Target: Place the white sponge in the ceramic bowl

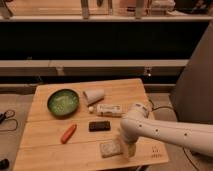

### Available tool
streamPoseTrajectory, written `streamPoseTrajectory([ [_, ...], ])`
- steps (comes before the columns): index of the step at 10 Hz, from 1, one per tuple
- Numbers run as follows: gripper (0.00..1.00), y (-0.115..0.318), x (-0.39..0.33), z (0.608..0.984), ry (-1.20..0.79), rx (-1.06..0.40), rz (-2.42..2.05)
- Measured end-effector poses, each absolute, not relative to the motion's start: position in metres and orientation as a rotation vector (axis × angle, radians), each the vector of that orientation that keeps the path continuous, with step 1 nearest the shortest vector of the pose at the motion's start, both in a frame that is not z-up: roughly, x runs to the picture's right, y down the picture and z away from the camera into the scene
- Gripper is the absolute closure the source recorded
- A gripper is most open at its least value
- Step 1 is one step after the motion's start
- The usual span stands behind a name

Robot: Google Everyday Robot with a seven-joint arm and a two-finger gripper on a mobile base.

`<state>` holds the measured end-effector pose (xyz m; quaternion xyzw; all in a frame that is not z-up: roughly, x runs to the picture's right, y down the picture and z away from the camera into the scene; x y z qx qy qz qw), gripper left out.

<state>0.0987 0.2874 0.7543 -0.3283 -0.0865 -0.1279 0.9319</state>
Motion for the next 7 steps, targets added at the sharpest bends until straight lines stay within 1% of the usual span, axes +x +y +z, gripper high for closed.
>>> streamPoseTrajectory([
  [4, 0.20, 0.310, 0.096, 0.770, -0.191, -0.674, -0.260],
  [7, 0.20, 0.311, 0.091, 0.770, -0.202, -0.677, -0.262],
])
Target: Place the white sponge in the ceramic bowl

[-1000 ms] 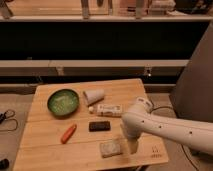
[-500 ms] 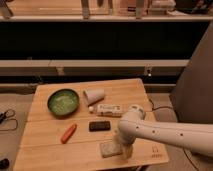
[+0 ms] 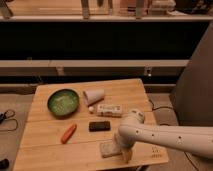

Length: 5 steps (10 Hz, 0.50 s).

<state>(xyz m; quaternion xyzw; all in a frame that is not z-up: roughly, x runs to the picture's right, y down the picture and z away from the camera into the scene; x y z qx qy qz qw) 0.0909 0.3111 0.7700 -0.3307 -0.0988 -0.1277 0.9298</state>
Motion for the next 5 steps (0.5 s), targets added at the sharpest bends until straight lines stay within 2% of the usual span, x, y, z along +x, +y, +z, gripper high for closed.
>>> streamPoseTrajectory([
  [5, 0.20, 0.3177, 0.0915, 0.7728, -0.196, -0.675, -0.259],
])
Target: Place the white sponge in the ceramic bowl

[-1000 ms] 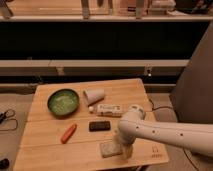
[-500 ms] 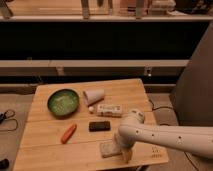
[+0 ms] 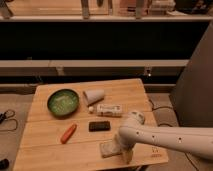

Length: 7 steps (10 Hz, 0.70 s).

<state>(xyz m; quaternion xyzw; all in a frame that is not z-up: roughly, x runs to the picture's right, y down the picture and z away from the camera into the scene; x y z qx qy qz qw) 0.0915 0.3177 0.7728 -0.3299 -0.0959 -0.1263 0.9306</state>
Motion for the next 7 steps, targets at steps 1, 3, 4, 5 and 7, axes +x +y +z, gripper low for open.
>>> streamPoseTrajectory([
  [1, 0.20, 0.3190, 0.0897, 0.7724, -0.196, -0.676, -0.258],
  [3, 0.20, 0.3204, 0.0896, 0.7727, -0.194, -0.676, -0.258],
  [4, 0.20, 0.3216, 0.0906, 0.7731, -0.192, -0.677, -0.259],
  [5, 0.21, 0.3232, 0.0922, 0.7736, -0.190, -0.678, -0.260],
  [7, 0.37, 0.3237, 0.0912, 0.7737, -0.187, -0.673, -0.254],
])
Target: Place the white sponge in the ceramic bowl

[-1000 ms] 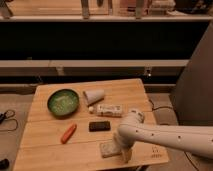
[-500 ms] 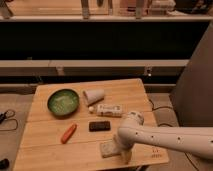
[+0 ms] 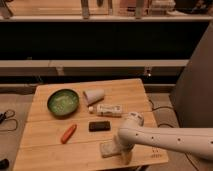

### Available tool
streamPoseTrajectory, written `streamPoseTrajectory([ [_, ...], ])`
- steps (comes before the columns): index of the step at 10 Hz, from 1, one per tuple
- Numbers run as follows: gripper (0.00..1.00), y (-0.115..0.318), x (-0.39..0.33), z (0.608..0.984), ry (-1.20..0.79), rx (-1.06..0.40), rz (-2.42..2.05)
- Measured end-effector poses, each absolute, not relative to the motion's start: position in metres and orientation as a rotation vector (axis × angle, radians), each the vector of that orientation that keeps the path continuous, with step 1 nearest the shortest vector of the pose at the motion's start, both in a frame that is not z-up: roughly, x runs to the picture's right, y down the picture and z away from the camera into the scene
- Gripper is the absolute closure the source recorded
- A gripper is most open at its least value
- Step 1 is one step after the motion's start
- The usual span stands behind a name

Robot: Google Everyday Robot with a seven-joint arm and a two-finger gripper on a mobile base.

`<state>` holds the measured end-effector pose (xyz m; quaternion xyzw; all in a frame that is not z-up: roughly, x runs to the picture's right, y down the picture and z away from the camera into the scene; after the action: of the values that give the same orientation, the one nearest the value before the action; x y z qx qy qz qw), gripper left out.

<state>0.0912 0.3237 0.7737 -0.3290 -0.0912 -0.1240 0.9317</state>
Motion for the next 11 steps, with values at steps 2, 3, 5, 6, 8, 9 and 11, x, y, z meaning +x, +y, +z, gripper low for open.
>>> streamPoseTrajectory([
  [2, 0.42, 0.3243, 0.0906, 0.7740, -0.186, -0.672, -0.254],
  [3, 0.41, 0.3235, 0.0904, 0.7732, -0.186, -0.672, -0.253],
  [5, 0.49, 0.3187, 0.0880, 0.7704, -0.190, -0.668, -0.254],
  [6, 0.49, 0.3188, 0.0879, 0.7686, -0.190, -0.670, -0.258],
  [8, 0.41, 0.3192, 0.0900, 0.7660, -0.187, -0.675, -0.260],
  [9, 0.40, 0.3189, 0.0899, 0.7661, -0.187, -0.675, -0.261],
  [11, 0.55, 0.3177, 0.0862, 0.7713, -0.180, -0.671, -0.265],
])
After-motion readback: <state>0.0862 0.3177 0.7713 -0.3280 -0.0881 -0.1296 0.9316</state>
